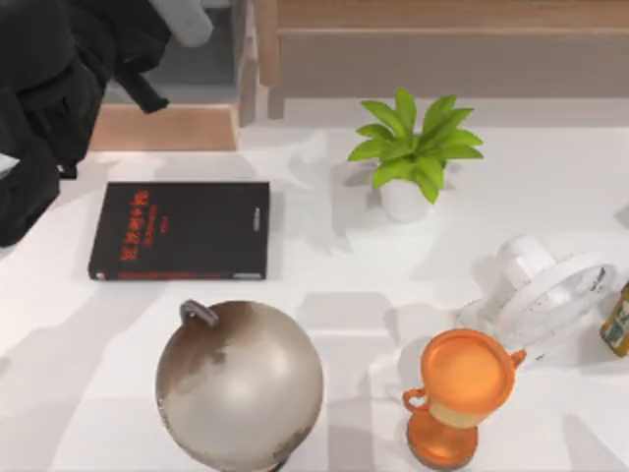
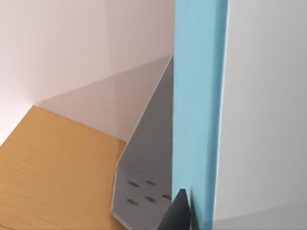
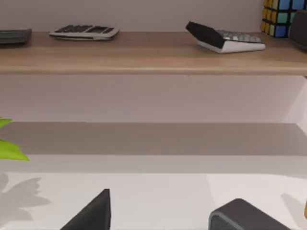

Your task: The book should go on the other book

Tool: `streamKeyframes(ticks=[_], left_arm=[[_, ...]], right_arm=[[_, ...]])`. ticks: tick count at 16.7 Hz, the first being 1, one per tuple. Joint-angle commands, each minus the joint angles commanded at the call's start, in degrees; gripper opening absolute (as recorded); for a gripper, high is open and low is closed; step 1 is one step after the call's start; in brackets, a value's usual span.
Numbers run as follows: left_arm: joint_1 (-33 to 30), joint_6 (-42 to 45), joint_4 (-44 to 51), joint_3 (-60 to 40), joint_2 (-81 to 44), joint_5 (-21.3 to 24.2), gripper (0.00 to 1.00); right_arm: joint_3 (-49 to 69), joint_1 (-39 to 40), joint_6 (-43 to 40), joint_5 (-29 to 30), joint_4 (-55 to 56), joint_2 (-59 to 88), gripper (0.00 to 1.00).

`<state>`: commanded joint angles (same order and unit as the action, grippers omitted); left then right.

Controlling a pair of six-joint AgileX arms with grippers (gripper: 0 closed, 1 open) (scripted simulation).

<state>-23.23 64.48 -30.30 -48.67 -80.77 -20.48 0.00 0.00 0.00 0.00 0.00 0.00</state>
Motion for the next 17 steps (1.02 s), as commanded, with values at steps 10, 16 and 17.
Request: streamKeyframes(ticks=[10,16,17], left_arm=[[-5.28,12.30,-1.33,18.05,-13.56,-1.23,0.00],[-4.87,12.51,-1.33,18.05,-13.72,-1.24,0.00],[-4.58,12.83,-1.45,17.98,-14.12,-1.20,0.00]], right_arm=[[0.00,0.00,0.00,0.00,0.00,0.00,1.00],[0.00,0.00,0.00,0.00,0.00,0.00,1.00],[0.00,0.00,0.00,0.00,0.00,0.00,1.00]])
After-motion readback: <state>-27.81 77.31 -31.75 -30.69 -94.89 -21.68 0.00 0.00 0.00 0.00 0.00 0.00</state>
